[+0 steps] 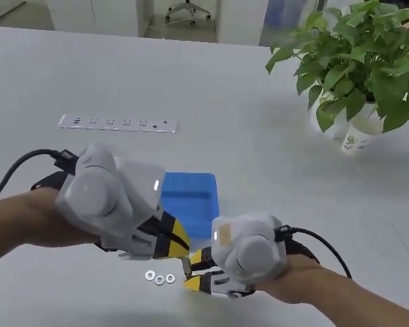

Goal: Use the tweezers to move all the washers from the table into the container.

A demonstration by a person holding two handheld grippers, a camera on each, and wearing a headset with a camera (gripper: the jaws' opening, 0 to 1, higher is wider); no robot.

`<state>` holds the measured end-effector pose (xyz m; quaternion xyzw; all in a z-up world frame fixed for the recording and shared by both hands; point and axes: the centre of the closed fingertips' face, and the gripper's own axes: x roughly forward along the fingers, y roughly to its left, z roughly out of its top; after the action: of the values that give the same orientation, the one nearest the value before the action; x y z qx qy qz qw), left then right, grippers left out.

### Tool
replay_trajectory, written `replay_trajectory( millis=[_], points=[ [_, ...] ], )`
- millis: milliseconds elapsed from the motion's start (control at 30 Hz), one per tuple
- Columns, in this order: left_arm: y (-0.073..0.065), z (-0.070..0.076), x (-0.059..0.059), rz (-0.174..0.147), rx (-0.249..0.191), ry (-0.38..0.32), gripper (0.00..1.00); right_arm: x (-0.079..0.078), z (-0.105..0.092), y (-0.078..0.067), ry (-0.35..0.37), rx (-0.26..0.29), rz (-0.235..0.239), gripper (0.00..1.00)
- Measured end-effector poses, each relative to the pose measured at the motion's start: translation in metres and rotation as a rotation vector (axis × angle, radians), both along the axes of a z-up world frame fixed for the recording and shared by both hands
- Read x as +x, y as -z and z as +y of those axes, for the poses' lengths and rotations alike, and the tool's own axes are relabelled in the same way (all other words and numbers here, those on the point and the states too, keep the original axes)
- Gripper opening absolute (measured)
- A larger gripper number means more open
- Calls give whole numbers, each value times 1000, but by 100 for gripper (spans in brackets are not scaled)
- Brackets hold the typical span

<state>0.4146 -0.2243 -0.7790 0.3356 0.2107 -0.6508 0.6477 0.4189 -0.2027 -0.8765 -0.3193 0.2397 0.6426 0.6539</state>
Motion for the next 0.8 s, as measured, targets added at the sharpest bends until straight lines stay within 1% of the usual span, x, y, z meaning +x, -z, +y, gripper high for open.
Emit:
replay_trajectory(
  millis=[200, 267, 333, 467, 600, 667, 733, 800],
  points=[
    [0, -3, 2, 9, -4, 4, 5, -1, -1, 1, 10, -2, 16, 14],
    [-1, -4, 3, 18, -8, 0, 5, -1, -2, 1, 13, -4, 19, 15],
    [-1, -5, 3, 21, -9, 0, 5, -1, -2, 1, 22, -4, 25, 16],
    [-1, -6, 3, 30, -10, 2, 5, -1, -4, -1, 27, 0, 21, 16],
    [-1, -6, 3, 37, -11, 2, 5, 2, -3, -7, 52, 24, 29, 16],
    [-1, -6, 5, 37, -10, 0, 5, 3, -2, -12, 69, 45, 41, 16],
    [-1, -7, 7, 51, -12, -5, 5, 4, 1, -17, 91, 75, 55, 15],
    [-1, -7, 8, 53, -11, -5, 5, 5, 2, -19, 107, 92, 71, 14]
  ],
)
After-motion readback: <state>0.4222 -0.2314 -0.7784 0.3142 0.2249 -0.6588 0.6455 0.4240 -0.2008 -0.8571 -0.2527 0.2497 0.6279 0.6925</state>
